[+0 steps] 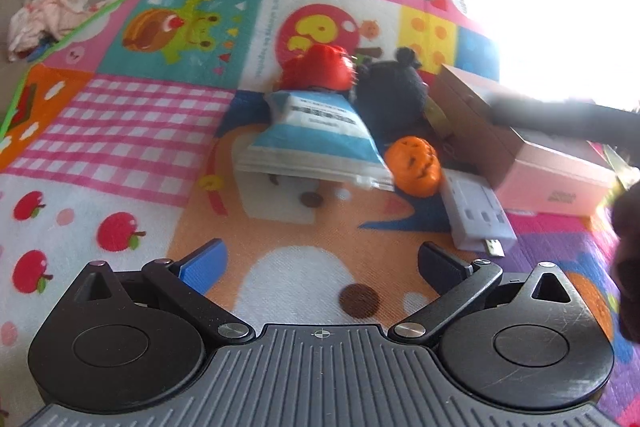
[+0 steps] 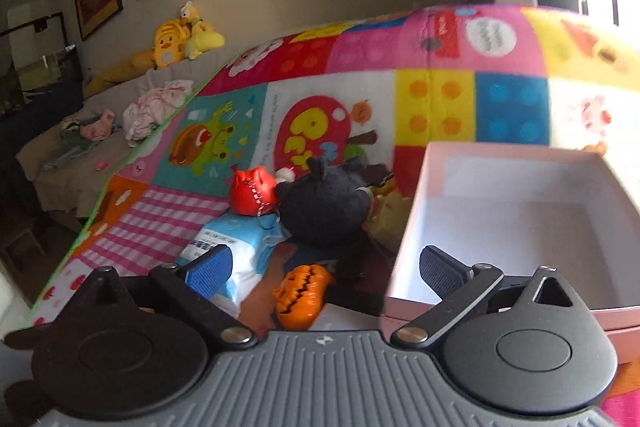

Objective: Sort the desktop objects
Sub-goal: 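Close the right tool on the white USB device and lift it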

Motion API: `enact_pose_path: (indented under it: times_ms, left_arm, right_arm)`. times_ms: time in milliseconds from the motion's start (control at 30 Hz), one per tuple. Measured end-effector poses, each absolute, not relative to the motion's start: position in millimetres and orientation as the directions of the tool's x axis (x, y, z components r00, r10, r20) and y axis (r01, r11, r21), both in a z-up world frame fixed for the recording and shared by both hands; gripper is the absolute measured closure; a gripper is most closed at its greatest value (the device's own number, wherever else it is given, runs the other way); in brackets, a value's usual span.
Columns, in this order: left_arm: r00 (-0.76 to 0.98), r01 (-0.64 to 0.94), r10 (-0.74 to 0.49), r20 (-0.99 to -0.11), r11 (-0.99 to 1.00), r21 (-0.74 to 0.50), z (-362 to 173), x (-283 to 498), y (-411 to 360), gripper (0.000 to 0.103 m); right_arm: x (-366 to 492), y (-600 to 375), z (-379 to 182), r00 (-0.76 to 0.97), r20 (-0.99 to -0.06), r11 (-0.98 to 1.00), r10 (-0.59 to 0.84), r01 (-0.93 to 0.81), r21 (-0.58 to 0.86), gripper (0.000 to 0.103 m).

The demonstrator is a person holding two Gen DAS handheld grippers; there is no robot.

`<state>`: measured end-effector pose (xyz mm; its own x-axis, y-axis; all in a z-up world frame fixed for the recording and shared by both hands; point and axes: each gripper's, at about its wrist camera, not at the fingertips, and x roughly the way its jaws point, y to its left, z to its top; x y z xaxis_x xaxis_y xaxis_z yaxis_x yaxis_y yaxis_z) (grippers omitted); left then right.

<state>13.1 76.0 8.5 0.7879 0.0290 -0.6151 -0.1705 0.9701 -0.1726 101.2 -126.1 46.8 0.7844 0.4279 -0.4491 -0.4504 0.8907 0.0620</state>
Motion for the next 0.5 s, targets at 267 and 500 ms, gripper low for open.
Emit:
enact_pose_path:
  times_ms: [267,500]
  left_arm:
    - [0.802,-0.27,0.076,-0.592,0.931,-0.245,9,9,93,0.0]
    - [0.806,-0.278,0.082,-0.587,0.927,-0.251,9,6,94,0.0]
  right_arm:
    - [59,-115,25,0.738,-0.545,0.879,0.398,-0.477,-0.006,0.02]
    - [77,-110,3,0.656,-0.644,0.881,0.394,-0.469,0.061,0.049]
